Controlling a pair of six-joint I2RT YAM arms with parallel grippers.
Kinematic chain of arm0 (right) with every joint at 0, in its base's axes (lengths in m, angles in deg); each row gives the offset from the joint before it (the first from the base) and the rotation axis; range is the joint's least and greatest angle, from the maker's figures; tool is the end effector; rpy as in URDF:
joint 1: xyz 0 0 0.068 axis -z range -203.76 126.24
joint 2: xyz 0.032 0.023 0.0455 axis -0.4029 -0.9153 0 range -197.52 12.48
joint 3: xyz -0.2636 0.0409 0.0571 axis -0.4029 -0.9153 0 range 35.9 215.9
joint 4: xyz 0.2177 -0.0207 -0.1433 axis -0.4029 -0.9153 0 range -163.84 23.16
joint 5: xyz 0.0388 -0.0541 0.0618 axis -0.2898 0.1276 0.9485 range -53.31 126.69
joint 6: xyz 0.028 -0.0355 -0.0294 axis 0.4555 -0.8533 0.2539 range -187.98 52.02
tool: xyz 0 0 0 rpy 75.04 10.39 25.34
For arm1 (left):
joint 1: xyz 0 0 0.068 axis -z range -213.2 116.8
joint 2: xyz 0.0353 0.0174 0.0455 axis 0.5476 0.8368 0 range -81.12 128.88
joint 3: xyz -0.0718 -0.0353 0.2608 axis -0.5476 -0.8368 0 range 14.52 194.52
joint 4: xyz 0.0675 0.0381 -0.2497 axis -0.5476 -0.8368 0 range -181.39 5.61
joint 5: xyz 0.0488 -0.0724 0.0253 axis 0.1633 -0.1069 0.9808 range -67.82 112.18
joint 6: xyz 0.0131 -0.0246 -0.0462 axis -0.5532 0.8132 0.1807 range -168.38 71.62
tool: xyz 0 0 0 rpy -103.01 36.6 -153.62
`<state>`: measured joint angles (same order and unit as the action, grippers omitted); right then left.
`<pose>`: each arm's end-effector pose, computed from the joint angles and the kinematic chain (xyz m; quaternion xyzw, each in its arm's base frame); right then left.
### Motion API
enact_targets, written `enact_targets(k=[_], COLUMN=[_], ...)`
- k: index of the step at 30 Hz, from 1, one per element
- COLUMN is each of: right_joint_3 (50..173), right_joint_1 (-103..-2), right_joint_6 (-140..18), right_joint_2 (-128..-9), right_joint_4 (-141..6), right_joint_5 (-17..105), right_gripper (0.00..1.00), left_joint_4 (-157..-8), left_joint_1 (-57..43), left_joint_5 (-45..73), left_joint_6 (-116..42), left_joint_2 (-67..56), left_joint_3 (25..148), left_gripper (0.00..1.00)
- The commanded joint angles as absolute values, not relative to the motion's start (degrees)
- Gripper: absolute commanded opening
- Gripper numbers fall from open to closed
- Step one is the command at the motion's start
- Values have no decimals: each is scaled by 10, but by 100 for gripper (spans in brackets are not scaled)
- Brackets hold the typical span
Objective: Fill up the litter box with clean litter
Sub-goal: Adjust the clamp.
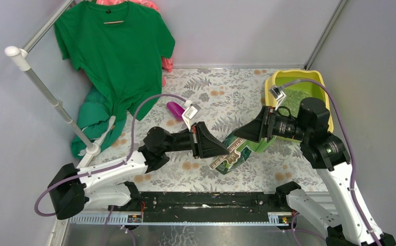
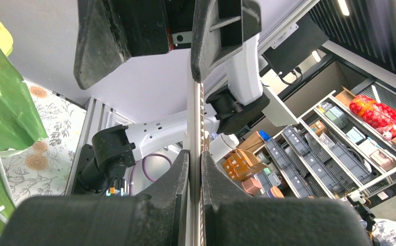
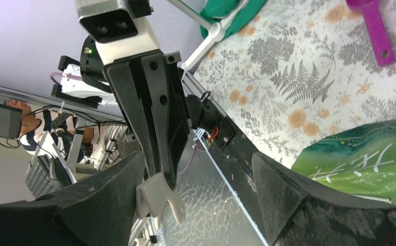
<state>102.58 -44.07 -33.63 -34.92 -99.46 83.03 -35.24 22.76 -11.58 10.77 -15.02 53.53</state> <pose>0.1304 0.0758 0.4226 -0.1541 0.7456 0.5360 0.3648 0.1261 -0.2220 0.3356 0.2258 0.5412 -0.7568 0.2887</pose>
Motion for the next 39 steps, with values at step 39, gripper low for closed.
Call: enact_targets(k=[39], right_joint_3=[844], right_joint_1=[-441], right_joint_6=[-164], right_joint_2=[-250], right_joint_4=[-710], right_joint_5=[809], right_gripper=[78], left_joint_4=[-112], left_joint_1=[181], left_joint_5=[169], left_joint_6=[327], left_joint_2=[-144], left_joint_3=[385], left_gripper=[4])
